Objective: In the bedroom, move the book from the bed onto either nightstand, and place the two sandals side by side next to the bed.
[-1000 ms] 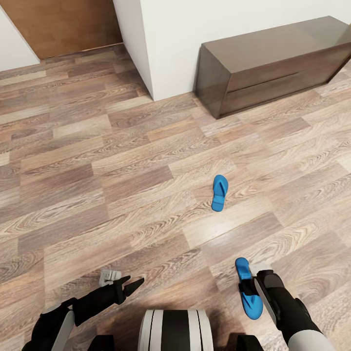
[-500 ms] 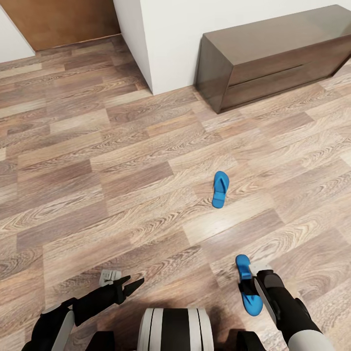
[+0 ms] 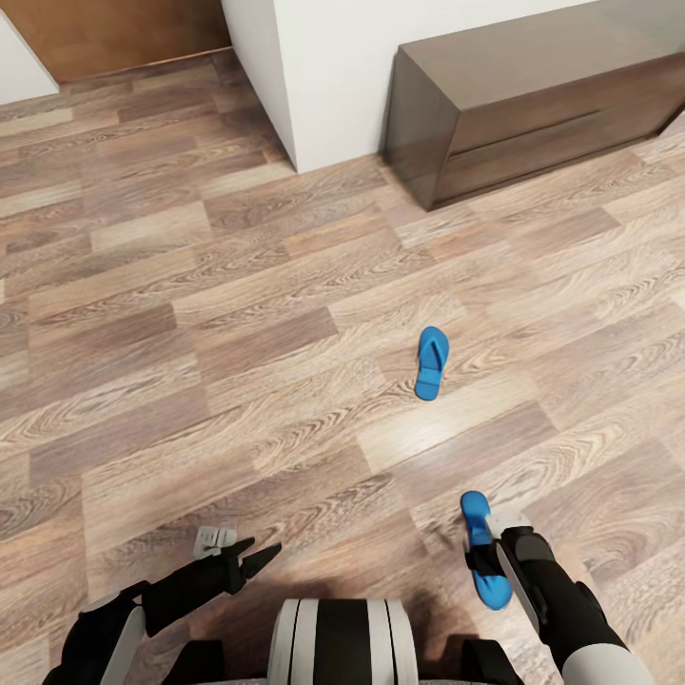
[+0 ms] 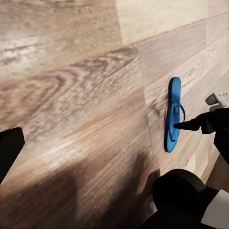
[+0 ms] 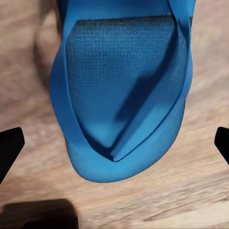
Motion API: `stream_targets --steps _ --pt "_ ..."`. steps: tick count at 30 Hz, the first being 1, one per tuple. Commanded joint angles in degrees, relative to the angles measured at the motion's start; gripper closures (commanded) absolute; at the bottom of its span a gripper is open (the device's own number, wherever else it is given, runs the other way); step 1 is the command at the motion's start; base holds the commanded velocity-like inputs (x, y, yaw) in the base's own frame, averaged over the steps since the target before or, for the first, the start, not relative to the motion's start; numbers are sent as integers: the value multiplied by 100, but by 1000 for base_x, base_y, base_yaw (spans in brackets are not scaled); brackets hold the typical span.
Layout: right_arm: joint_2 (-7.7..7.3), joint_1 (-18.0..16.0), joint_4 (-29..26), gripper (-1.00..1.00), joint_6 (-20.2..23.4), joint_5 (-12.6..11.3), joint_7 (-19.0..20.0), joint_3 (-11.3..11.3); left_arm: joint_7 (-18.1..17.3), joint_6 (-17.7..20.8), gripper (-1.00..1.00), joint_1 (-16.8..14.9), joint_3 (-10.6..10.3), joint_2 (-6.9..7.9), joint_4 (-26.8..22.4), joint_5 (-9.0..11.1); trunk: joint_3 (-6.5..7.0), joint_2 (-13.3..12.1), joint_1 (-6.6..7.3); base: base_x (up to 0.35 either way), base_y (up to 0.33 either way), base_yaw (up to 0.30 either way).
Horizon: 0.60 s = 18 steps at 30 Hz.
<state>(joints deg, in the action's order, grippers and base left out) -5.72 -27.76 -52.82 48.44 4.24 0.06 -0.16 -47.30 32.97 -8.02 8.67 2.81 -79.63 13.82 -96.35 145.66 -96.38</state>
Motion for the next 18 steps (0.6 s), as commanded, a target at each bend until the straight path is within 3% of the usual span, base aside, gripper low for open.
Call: stream_targets --steps 1,18 --pt "3 -1 -7 -100 26 42 18 -2 -7 43 -100 -3 3 0 0 33 -26 3 -1 0 0 0" --pt "1 -1 -9 -100 26 42 10 -2 -7 43 -100 -2 3 0 0 33 -92 7 -9 0 0 0"
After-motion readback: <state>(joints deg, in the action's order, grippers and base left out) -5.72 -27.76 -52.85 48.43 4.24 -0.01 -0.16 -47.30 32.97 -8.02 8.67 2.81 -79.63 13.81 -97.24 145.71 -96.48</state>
